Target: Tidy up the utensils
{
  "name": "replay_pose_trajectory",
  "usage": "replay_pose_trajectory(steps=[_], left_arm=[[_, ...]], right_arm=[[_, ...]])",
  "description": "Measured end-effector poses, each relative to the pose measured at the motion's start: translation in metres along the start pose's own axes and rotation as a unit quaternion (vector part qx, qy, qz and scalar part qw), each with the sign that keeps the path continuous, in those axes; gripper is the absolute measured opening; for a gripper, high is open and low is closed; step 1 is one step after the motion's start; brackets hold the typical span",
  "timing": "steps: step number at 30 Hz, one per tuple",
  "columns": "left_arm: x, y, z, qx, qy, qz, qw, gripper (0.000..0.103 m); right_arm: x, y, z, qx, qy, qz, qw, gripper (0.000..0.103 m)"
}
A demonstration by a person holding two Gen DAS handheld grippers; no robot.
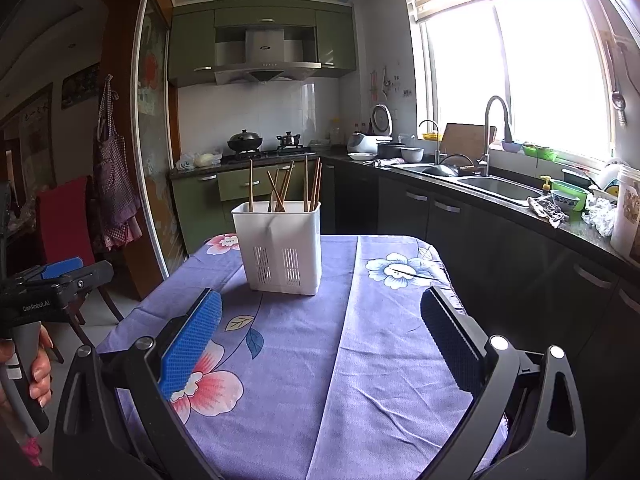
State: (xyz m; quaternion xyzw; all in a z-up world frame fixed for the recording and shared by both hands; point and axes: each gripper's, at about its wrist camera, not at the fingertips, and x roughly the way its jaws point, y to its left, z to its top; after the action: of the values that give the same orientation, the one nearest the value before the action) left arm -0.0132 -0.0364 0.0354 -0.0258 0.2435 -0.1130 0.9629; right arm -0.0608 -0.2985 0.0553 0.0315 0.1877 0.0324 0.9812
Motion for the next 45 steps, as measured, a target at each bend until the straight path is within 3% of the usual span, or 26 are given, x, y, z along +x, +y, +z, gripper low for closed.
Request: replay_pose_trajectory(steps=[45], left_arm=[[-0.0087, -0.0098, -0.0045, 0.002, 0.005, -0.012, 0.9999, 0.096]], right_arm=[[0.0032, 0.0013, -0.0009, 0.003, 0.006, 0.017, 1.000, 0.098]])
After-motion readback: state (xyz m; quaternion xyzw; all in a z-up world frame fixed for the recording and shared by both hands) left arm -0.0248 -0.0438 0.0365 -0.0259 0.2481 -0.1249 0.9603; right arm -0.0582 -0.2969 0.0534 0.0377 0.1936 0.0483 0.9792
